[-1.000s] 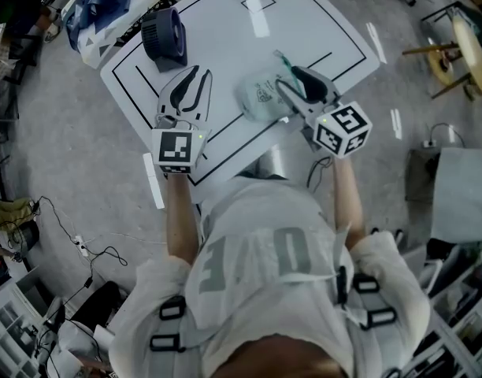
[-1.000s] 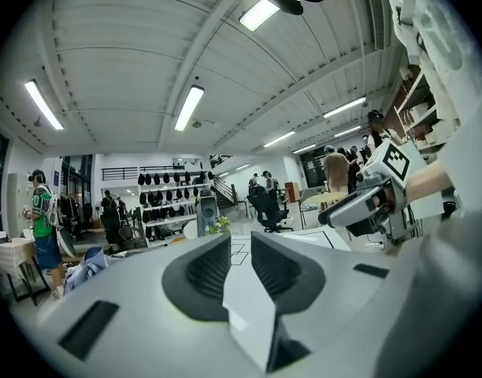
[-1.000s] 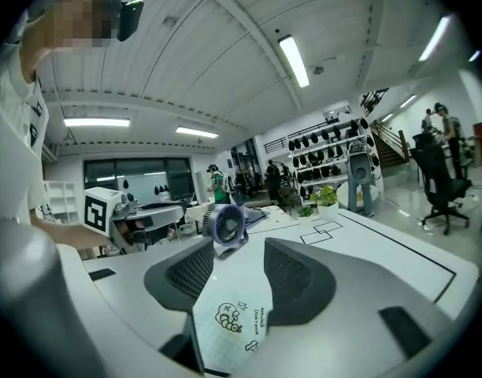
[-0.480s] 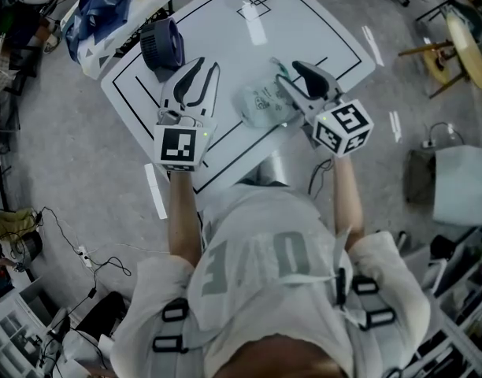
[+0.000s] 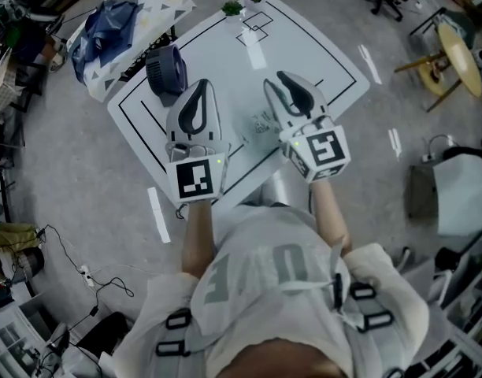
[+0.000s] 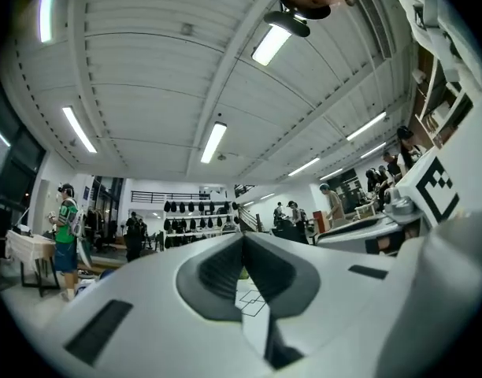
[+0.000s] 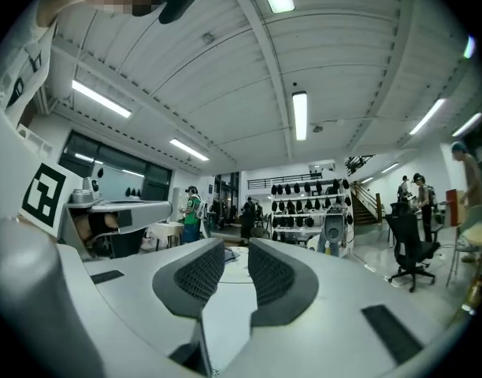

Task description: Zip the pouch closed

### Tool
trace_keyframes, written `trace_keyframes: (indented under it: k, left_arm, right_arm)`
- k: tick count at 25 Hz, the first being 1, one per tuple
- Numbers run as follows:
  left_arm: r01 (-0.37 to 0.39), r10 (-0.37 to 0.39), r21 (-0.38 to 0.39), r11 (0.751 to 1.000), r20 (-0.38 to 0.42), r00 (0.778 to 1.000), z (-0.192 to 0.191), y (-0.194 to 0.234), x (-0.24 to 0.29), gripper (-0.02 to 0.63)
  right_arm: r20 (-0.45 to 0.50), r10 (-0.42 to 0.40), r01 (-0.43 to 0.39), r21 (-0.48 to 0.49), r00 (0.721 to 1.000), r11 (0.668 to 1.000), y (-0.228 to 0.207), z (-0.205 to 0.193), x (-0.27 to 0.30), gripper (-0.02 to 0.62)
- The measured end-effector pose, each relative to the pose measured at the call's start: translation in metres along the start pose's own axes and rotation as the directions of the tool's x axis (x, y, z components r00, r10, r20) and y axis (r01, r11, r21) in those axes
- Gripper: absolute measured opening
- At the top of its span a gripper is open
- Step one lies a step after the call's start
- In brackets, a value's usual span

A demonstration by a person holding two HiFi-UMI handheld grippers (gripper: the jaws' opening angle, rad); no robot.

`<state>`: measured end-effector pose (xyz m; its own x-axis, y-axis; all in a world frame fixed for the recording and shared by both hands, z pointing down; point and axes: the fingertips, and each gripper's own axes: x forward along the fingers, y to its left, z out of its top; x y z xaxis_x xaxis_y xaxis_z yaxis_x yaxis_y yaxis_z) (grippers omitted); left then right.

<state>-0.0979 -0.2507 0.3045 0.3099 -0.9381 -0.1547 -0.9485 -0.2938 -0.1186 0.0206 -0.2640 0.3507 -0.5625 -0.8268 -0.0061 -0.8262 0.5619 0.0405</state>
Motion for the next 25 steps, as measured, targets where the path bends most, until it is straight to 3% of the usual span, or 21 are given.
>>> trace_keyframes:
  k: [7,25]
  left_arm:
    - [-0.021,0.019,-0.042,0.999,-0.059,0.998,-0.022,-0.008,-0.02,0.008]
    - [-0.008,0.004,-0.042,0.999,-0.087,0.996,-0.029,-0.01,-0.021,0.008]
  right_arm:
    - [0.016,-0.056,0.055,0.039,0.998,0.998,0.019,-0.009,-0.008,0.009]
    - [-0.002,-0.059,0.059,0.033,0.998,0.998,0.02,-0.017,-0.01,0.009]
